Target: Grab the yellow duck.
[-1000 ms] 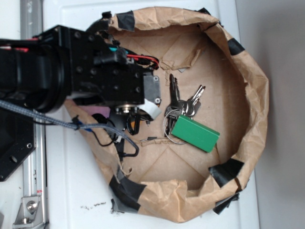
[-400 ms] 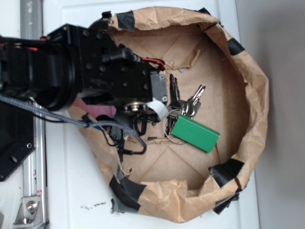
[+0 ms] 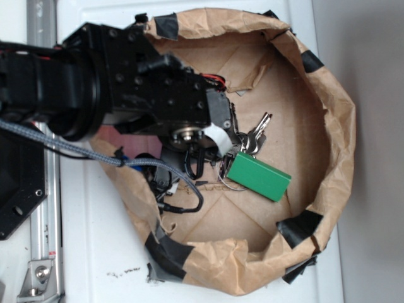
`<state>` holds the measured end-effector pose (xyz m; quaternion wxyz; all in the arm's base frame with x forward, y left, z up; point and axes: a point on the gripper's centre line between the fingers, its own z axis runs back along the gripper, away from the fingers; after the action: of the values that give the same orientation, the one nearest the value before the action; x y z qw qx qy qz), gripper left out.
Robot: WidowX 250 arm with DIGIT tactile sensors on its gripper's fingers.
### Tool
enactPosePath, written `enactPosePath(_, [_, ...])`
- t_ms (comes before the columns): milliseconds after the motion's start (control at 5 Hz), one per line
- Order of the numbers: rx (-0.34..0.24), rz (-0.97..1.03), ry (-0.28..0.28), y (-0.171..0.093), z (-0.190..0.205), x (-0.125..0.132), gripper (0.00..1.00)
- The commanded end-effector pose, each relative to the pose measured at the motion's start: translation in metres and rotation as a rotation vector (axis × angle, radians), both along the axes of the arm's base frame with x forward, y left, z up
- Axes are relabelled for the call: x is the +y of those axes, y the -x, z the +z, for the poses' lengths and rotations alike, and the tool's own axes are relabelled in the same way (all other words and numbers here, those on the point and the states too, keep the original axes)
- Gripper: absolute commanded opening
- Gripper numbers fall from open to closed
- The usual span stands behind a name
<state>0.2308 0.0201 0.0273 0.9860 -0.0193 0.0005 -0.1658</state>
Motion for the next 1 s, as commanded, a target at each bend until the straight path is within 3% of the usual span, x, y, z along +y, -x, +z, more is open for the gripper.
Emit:
enactPosePath(0, [-0.048, 0.005, -0.016, -0.007, -0.004, 0.002, 0.00])
enactPosePath(800, [-0.063, 0.050, -0.021, -0.007, 0.004, 0.015, 0.00])
